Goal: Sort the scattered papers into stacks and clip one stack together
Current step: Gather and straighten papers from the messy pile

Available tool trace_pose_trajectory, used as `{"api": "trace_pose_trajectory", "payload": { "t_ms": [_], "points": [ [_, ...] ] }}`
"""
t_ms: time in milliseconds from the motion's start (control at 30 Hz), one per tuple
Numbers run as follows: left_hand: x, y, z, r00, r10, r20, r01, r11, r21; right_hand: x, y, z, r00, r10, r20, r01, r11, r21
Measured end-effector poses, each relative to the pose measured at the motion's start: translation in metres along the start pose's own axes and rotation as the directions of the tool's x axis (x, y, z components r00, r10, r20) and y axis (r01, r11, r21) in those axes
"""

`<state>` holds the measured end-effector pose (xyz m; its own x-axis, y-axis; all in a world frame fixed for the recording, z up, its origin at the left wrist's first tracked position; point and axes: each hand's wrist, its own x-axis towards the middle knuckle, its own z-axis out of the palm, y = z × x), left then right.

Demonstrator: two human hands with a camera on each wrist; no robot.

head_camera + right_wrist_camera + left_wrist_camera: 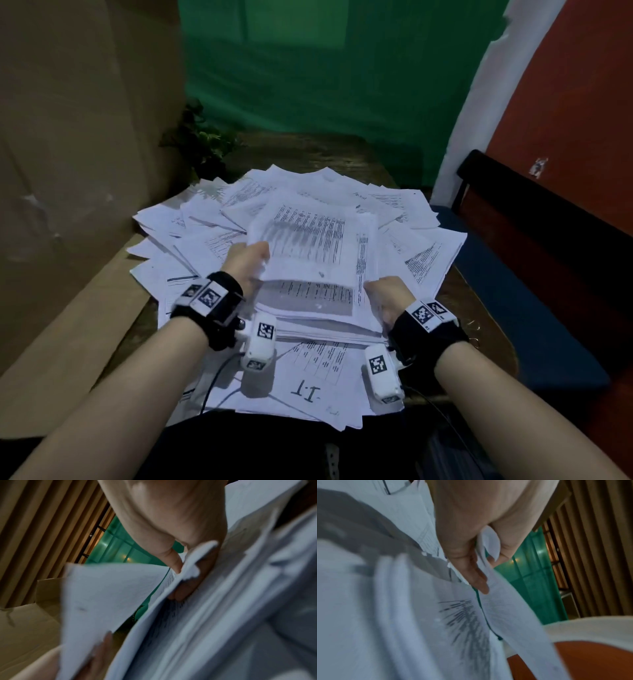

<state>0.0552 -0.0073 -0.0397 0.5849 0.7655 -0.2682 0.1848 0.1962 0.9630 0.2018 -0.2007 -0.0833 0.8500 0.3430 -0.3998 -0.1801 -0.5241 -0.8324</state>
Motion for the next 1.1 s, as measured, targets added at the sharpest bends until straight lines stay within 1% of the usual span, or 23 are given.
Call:
{"api": "trace_pose_trajectory", "payload": {
  "t_ms": [67, 100, 200, 267, 333, 400, 433, 533, 567, 633, 700, 733, 800, 833, 900, 933, 967, 1033, 1067, 1100],
  "points": [
    [-0.004, -0.014, 0.006, 1.0, -0.006, 0.007, 0.006, 0.999, 0.053, 0.0, 0.003, -0.003, 0.999, 0.019, -0.036, -0.02, 0.999, -0.029],
    [-0.004, -0.019, 0.008, 1.0, -0.011, 0.023, 0.008, 0.995, 0.096, 0.002, 0.004, -0.004, 1.0, 0.012, -0.025, -0.013, 0.999, -0.039],
    [0.003, -0.021, 0.007, 0.997, 0.018, 0.069, -0.037, 0.958, 0.285, -0.001, 0.002, -0.009, 0.998, -0.016, 0.065, 0.022, 0.995, -0.095],
    [0.003, -0.015, 0.005, 0.995, 0.04, 0.093, -0.068, 0.945, 0.319, 0.001, 0.002, -0.014, 0.994, -0.074, 0.081, 0.082, 0.991, -0.104],
    [0.002, -0.009, 0.0, 0.992, 0.07, 0.103, -0.101, 0.939, 0.33, 0.001, 0.002, -0.017, 0.99, -0.094, 0.103, 0.101, 0.993, -0.065],
    [0.002, -0.009, -0.005, 0.99, 0.077, 0.117, -0.112, 0.938, 0.328, -0.003, 0.001, -0.018, 0.987, -0.053, 0.153, 0.046, 0.998, 0.049],
    [-0.001, -0.009, -0.007, 0.989, 0.068, 0.131, -0.11, 0.931, 0.348, -0.004, 0.002, -0.018, 0.989, -0.018, 0.15, -0.001, 0.992, 0.124],
    [-0.002, -0.018, -0.01, 0.982, -0.006, 0.188, -0.09, 0.863, 0.497, -0.013, -0.004, -0.018, 0.986, 0.055, 0.16, -0.085, 0.978, 0.188],
    [-0.003, -0.021, -0.008, 0.981, -0.024, 0.192, -0.084, 0.839, 0.537, -0.01, -0.006, -0.018, 0.982, 0.05, 0.181, -0.078, 0.985, 0.152],
    [-0.004, -0.027, -0.006, 0.987, -0.011, 0.16, -0.087, 0.804, 0.588, -0.013, -0.012, -0.018, 0.984, 0.008, 0.177, 0.002, 0.999, -0.054],
    [-0.004, -0.031, -0.002, 0.989, 0.009, 0.144, -0.096, 0.789, 0.607, -0.011, -0.015, -0.016, 0.982, -0.049, 0.185, 0.093, 0.967, -0.235],
    [-0.005, -0.032, 0.0, 0.989, 0.011, 0.146, -0.101, 0.776, 0.623, -0.012, -0.018, -0.014, 0.981, -0.073, 0.182, 0.124, 0.95, -0.285],
    [-0.003, -0.034, 0.003, 0.992, 0.017, 0.123, -0.096, 0.733, 0.673, -0.011, -0.022, -0.013, 0.979, -0.109, 0.171, 0.155, 0.946, -0.285],
    [-0.002, -0.034, 0.004, 0.996, 0.019, 0.087, -0.075, 0.705, 0.706, -0.01, -0.025, -0.013, 0.977, -0.138, 0.164, 0.179, 0.946, -0.271],
    [-0.002, -0.033, 0.006, 1.0, 0.02, 0.023, -0.03, 0.611, 0.791, -0.01, -0.031, -0.016, 0.968, -0.219, 0.124, 0.247, 0.923, -0.296],
    [-0.004, -0.033, 0.006, 0.999, 0.027, 0.032, -0.042, 0.594, 0.803, -0.009, -0.033, -0.016, 0.966, -0.228, 0.125, 0.257, 0.906, -0.336],
    [-0.003, -0.034, 0.007, 0.999, 0.01, 0.046, -0.043, 0.593, 0.804, -0.005, -0.033, -0.016, 0.97, -0.199, 0.138, 0.237, 0.897, -0.374],
    [-0.004, -0.039, 0.007, 0.993, -0.021, 0.117, -0.081, 0.6, 0.796, -0.006, -0.034, -0.013, 0.975, -0.126, 0.183, 0.193, 0.887, -0.418],
    [-0.006, -0.039, 0.006, 0.987, -0.043, 0.158, -0.101, 0.598, 0.795, -0.003, -0.033, -0.012, 0.977, -0.112, 0.182, 0.181, 0.885, -0.429],
    [-0.007, -0.039, 0.005, 0.979, -0.077, 0.188, -0.099, 0.624, 0.775, -0.002, -0.034, -0.01, 0.981, -0.091, 0.172, 0.158, 0.889, -0.43]
  ]
}}
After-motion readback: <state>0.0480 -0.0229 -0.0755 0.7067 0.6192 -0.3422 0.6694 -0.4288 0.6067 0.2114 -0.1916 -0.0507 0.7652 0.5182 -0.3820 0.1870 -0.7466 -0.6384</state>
